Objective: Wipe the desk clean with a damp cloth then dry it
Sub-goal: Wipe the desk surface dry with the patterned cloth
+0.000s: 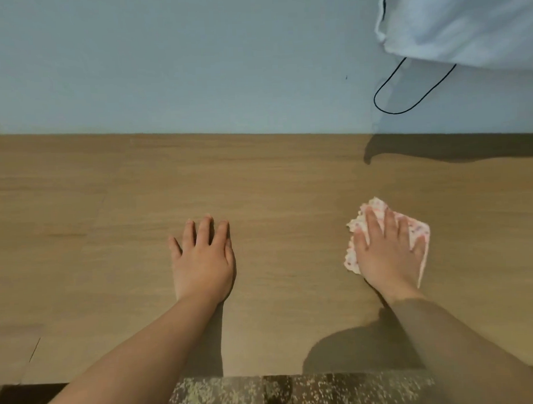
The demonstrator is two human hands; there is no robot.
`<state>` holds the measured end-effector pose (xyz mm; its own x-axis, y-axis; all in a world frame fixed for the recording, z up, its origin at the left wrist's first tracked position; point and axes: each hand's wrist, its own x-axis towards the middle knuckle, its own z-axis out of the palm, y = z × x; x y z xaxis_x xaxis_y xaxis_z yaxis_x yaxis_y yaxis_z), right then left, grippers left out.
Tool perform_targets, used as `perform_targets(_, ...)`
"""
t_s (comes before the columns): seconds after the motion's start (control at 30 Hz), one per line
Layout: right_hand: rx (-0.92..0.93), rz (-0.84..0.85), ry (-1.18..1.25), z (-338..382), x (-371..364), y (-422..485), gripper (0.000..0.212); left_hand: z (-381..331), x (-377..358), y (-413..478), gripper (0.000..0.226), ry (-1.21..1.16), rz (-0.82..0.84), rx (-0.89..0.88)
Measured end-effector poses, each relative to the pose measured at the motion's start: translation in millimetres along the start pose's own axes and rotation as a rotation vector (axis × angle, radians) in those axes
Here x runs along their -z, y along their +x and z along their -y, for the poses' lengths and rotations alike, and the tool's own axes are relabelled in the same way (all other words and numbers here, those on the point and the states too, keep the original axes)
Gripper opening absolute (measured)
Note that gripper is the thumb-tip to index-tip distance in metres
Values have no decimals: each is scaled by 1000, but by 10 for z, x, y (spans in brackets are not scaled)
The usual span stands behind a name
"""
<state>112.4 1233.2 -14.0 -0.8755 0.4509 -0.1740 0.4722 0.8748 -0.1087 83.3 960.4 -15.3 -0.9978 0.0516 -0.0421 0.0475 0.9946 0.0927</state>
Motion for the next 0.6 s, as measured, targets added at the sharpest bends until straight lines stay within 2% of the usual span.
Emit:
perform_targets(0.03,51,2,-25,56,-29,-214,55,-25,11,-21,45,-8,-27,-60)
perform_targets(0.1,312,23,-40,318,-124,-710,56,-84,47,-61,47,-30,-58,-173)
perform_targets(0.17,651,40,-85,502,-244,-1162,54,-169,81,-176,46,-56,15,-180)
perform_targets(0.2,737,47,-80,506,-270,-1290,52,-196,62,-251,46,-61,70,-149)
perform_targets(0.27,709,29,-101,304,-218,-1264,50,-212,4,-445,51,-49,128,-112)
perform_targets(0.3,634,-16,-128,95,-203,-1172,51,-223,0,-554,53,-31,153,-110)
perform_targets(0.4,169,29,-77,-592,-85,-878,54,-260,8,-775,56,2,181,-110)
perform_targets(0.47,-25,15,-27,-737,-19,-898,54,-271,4,-824,56,7,184,-103)
perform_targets(0.53,36,17,-8,-472,-59,-1105,52,-275,-3,-834,59,4,179,-102)
perform_targets(0.6,311,31,-25,-31,-180,-1398,54,-261,-26,-825,64,10,175,-115)
